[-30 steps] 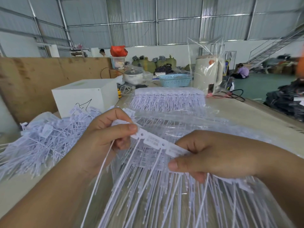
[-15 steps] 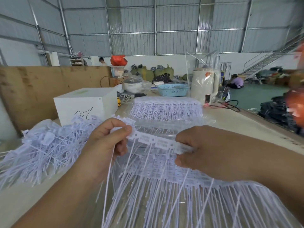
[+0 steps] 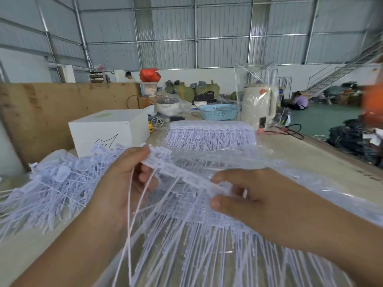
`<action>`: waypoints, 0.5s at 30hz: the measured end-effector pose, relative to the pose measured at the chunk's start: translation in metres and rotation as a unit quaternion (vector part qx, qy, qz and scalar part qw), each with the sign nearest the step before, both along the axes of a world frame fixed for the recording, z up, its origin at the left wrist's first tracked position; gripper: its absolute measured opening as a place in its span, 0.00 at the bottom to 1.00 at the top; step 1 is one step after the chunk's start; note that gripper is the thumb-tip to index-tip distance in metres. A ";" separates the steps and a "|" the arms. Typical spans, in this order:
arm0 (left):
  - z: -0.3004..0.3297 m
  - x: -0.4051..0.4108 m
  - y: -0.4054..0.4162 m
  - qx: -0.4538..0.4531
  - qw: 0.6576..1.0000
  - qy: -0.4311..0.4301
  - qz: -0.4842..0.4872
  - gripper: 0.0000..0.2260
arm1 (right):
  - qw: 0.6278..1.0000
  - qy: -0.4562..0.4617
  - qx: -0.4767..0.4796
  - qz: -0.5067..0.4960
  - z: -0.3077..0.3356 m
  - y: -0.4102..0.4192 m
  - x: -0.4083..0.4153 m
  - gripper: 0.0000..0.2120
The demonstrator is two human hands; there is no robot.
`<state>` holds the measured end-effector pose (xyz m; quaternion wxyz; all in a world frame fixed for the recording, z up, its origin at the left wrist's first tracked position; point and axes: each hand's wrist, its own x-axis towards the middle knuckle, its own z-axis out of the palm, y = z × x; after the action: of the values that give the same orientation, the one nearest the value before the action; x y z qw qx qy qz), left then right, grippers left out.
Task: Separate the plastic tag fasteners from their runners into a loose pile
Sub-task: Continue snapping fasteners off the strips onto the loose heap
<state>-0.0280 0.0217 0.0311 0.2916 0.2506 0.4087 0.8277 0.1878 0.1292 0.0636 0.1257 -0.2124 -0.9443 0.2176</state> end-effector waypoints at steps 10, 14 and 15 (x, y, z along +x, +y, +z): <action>0.009 -0.029 -0.020 0.141 0.987 -0.074 -0.020 0.13 | 0.974 -0.170 -0.140 0.049 0.008 0.014 0.010 0.28; 0.007 -0.032 -0.024 0.136 0.988 -0.067 -0.006 0.14 | 0.989 -0.074 -0.125 -0.011 0.001 0.013 0.005 0.21; 0.005 -0.029 -0.019 0.095 0.994 -0.046 0.020 0.13 | 0.994 -0.041 -0.102 -0.027 -0.002 0.013 0.003 0.21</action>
<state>-0.0566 0.0029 0.0363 0.2682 0.2311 0.3191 0.8791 0.1913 0.1421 0.0617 0.0701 -0.2582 -0.9156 0.3003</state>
